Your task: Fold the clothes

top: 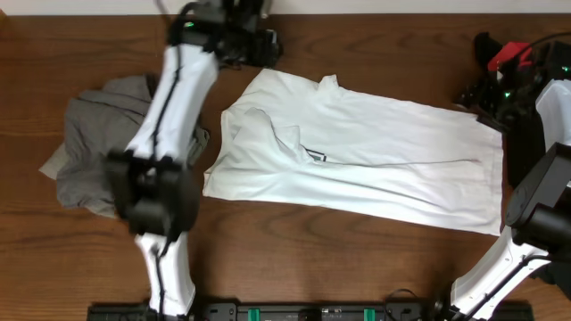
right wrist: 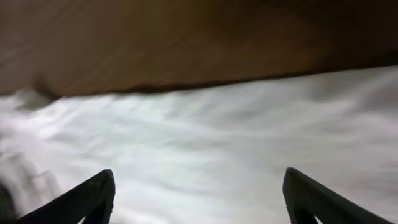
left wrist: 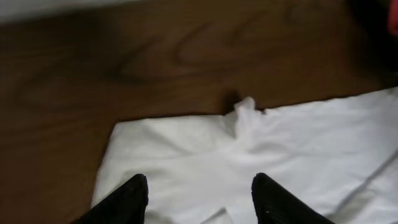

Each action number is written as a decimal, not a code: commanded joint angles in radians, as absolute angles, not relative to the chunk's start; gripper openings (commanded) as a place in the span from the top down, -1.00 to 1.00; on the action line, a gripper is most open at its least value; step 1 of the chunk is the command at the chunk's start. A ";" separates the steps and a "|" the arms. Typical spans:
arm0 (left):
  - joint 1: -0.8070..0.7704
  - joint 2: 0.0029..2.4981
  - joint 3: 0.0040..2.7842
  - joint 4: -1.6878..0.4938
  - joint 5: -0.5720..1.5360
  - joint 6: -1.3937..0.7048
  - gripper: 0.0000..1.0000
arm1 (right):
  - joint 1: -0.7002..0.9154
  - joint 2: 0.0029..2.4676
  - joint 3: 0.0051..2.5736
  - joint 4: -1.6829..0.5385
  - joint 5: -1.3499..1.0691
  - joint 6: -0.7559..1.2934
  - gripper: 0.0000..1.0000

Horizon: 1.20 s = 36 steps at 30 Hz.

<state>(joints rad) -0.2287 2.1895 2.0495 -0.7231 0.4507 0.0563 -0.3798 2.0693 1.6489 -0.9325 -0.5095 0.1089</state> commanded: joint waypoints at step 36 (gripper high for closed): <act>-0.271 2.415 2.112 -0.804 0.247 0.183 0.88 | -0.281 1.524 1.670 -1.154 -0.527 0.001 -0.72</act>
<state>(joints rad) -0.2653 2.4859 2.1025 -0.7700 0.2771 0.1806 -0.2802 1.5425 1.6505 -1.1477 -0.5438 0.0170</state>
